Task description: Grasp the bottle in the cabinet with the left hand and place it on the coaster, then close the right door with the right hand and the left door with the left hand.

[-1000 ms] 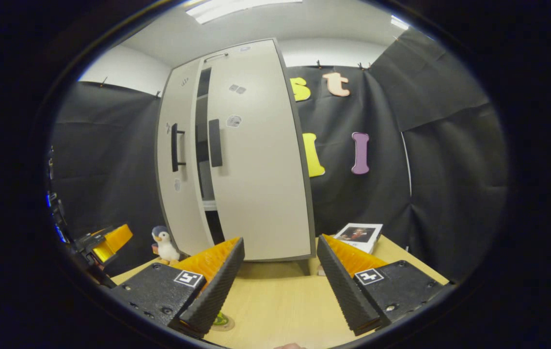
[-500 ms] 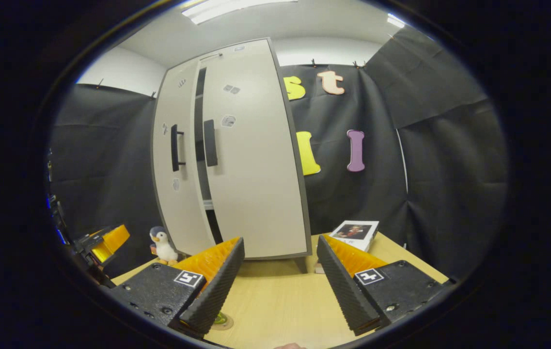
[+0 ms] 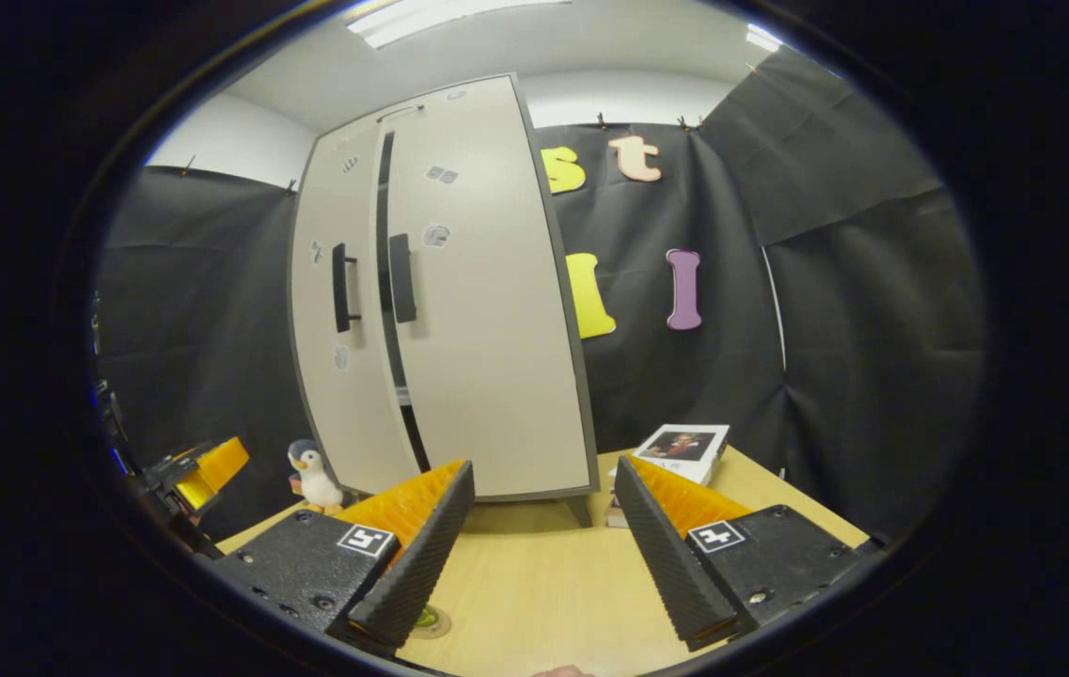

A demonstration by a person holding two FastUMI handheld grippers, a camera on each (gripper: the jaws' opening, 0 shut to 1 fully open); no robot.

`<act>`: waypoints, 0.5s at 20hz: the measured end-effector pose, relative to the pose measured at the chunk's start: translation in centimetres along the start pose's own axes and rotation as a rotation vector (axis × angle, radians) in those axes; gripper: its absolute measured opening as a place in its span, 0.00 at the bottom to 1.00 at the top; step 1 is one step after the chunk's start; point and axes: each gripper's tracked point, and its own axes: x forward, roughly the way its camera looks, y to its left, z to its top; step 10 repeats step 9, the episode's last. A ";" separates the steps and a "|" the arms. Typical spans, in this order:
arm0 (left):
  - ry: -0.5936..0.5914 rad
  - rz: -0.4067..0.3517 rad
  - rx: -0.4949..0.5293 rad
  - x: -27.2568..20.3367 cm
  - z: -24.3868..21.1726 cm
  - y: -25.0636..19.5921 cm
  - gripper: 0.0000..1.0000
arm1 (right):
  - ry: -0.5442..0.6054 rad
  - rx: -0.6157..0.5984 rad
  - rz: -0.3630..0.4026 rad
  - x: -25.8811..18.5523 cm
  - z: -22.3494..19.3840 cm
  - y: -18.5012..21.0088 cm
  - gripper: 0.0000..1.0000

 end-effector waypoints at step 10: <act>-0.004 -0.003 -0.004 -0.2 0.0 -0.1 0.95 | -0.006 -0.002 0.000 -0.4 0.1 0.0 0.94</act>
